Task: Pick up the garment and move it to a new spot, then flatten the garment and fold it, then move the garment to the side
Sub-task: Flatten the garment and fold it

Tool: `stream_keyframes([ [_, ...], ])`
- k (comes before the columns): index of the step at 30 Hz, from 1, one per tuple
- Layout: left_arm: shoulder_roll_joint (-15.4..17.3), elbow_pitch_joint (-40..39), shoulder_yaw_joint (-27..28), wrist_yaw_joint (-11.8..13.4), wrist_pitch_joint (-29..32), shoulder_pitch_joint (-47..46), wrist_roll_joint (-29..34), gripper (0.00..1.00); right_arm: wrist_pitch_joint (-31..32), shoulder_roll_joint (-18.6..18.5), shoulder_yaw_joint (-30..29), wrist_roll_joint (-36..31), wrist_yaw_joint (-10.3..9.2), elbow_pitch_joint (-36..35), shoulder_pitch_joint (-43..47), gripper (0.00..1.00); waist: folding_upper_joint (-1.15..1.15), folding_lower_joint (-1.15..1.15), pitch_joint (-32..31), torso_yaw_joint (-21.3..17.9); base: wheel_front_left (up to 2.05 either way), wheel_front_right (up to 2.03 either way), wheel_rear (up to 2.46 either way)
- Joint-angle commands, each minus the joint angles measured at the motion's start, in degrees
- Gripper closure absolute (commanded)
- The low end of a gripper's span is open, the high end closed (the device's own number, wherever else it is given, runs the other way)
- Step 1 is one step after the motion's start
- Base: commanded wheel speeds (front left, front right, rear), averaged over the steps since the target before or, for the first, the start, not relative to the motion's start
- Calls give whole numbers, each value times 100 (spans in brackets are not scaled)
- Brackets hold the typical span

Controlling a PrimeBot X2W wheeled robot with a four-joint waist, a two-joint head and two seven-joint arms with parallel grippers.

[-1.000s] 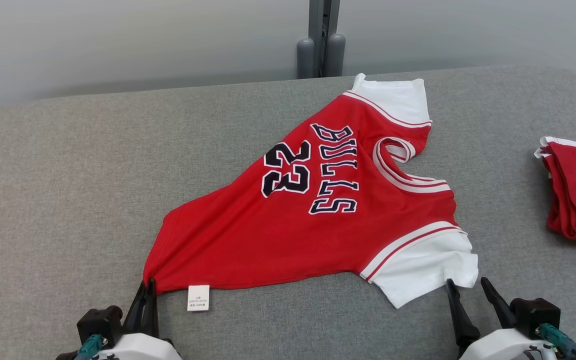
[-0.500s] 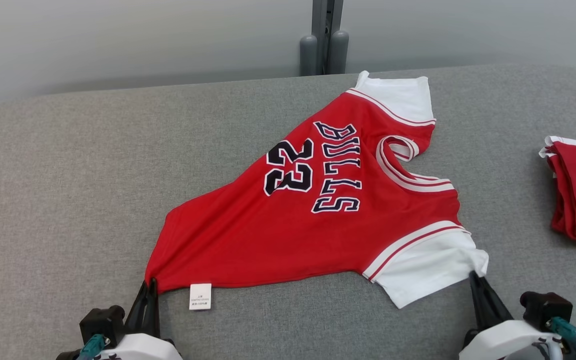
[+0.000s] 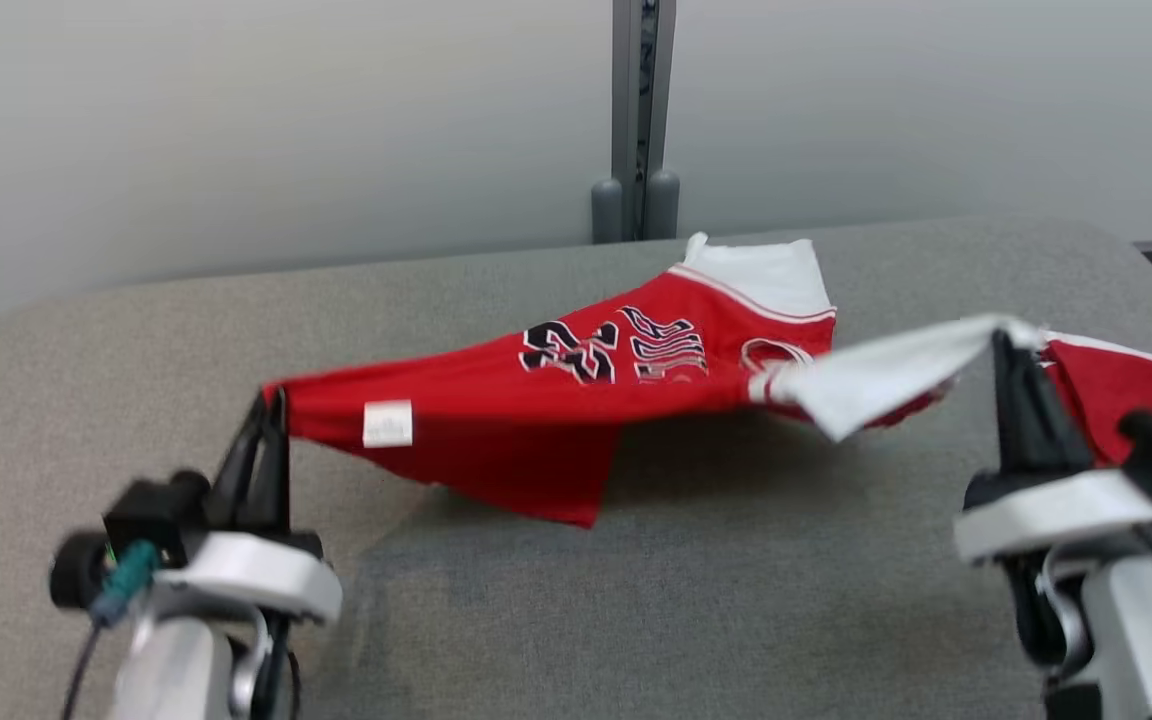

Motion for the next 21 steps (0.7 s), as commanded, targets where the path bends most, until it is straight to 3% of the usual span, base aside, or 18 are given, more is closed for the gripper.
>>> stream_keyframes([
  [1, 129, -64, 65, -89, -9, -281, 90, 100, 2, -97, -15, 46, -2, -144, -231, 100, 0, 0, -184, -18, 0, 0, 0],
  [13, 1050, 148, -13, -410, -4, -2740, 527, 100, 2, -868, 108, 194, -2, -850, -2228, 100, 0, 0, -499, 24, 0, 0, 0],
  [21, 1255, 774, -268, -459, 160, -3700, 557, 100, 2, -1193, 340, 208, -2, -432, -3103, 100, 0, 0, -128, 150, 0, 0, 0],
])
